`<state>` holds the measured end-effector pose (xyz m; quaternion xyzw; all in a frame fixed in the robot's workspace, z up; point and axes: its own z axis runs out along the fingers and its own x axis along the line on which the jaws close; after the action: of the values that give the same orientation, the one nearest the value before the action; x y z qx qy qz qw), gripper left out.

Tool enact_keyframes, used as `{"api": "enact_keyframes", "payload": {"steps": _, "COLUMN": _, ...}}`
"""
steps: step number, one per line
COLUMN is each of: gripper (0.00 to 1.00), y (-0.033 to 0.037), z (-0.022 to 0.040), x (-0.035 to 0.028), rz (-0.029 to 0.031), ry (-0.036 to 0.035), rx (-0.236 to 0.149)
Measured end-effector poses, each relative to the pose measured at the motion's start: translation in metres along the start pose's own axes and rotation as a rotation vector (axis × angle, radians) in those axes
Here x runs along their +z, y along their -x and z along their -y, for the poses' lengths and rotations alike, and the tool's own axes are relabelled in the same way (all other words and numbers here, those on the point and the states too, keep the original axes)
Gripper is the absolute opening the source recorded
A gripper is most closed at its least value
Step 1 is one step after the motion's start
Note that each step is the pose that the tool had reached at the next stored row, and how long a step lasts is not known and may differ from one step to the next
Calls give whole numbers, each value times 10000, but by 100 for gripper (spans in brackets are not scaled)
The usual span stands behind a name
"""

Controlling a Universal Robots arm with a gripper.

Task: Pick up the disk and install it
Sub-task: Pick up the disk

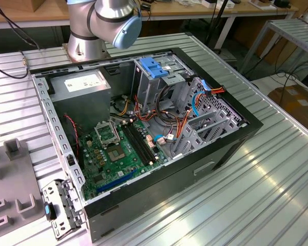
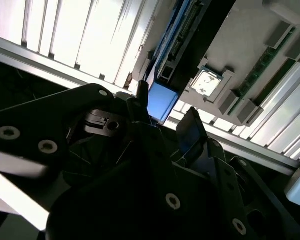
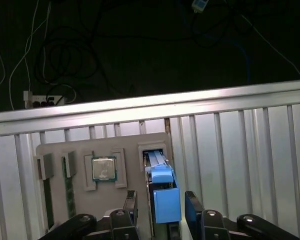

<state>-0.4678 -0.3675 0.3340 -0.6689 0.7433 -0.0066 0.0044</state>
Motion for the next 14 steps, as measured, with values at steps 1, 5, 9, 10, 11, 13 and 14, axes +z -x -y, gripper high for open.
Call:
{"api": "enact_keyframes", "payload": {"steps": 1, "gripper": 51, "y": -1, "z": -12, "x": 8, "rz": 10, "ry": -3, "rx": -22}}
{"api": "enact_keyframes", "payload": {"steps": 5, "gripper": 51, "y": -5, "z": -28, "x": 77, "rz": 22, "ry": 9, "rx": -26}}
{"api": "enact_keyframes", "payload": {"steps": 9, "gripper": 51, "y": -12, "z": -26, "x": 140, "rz": 10, "ry": 131, "rx": -25}}
{"api": "enact_keyframes", "payload": {"steps": 10, "gripper": 51, "y": -16, "z": -24, "x": 156, "rz": 3, "ry": 193, "rx": -25}}
{"api": "enact_keyframes", "payload": {"steps": 11, "gripper": 51, "y": -16, "z": -25, "x": 160, "rz": 3, "ry": 193, "rx": -24}}
{"api": "enact_keyframes", "payload": {"steps": 13, "gripper": 51, "y": -17, "z": -25, "x": 160, "rz": 3, "ry": 194, "rx": -25}}
{"api": "enact_keyframes", "payload": {"steps": 14, "gripper": 51, "y": -17, "z": -24, "x": 160, "rz": 3, "ry": 194, "rx": -25}}
